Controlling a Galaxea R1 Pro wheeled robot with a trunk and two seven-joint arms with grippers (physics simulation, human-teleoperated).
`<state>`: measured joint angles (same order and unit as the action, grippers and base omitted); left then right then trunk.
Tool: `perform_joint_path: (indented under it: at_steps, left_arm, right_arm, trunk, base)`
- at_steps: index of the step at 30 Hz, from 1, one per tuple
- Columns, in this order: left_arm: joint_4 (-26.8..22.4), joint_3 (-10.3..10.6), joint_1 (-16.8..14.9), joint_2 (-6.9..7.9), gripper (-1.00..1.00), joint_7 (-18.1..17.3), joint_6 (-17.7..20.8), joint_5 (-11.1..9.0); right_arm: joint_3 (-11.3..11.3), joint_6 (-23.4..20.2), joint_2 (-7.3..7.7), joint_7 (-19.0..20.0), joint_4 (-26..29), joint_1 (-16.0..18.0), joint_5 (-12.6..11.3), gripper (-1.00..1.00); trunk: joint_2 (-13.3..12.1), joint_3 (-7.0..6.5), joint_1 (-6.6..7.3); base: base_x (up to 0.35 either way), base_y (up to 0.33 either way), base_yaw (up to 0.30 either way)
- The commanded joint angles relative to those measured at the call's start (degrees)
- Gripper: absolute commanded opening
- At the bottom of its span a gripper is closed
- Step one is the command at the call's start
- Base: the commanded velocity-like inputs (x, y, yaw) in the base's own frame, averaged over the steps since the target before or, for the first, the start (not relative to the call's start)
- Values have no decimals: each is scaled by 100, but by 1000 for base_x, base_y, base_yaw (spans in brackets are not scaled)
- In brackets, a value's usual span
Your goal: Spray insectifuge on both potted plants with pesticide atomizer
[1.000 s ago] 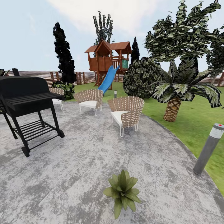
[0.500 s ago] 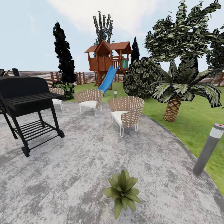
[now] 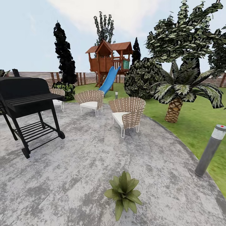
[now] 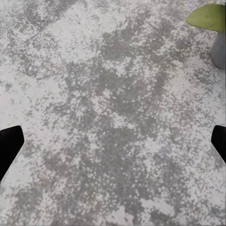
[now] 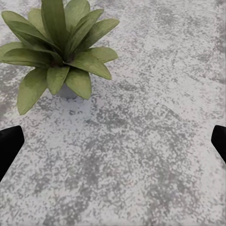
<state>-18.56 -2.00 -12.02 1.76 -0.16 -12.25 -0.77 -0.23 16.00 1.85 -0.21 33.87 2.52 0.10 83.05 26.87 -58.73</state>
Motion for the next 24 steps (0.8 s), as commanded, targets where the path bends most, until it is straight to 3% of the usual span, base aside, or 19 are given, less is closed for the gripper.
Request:
perform_joint_path:
  at_steps: [1,9,24]
  left_arm:
    - [8,-10,-9,-1,100,-2,-96,-6]
    - [8,1,-10,-2,100,-2,-120,-2]
    - [10,15,-10,-9,100,-10,-120,15]
  right_arm:
    - [-3,18,1,-5,-5,3,-1,100]
    - [3,18,0,-5,-12,3,5,100]
    - [5,18,0,-5,-21,3,8,100]
  trunk:
    - [3,6,0]
    - [3,6,0]
    - [3,6,0]
  base:
    - [-61,161,0]
    - [-92,265,-60]
    - [-181,262,-274]
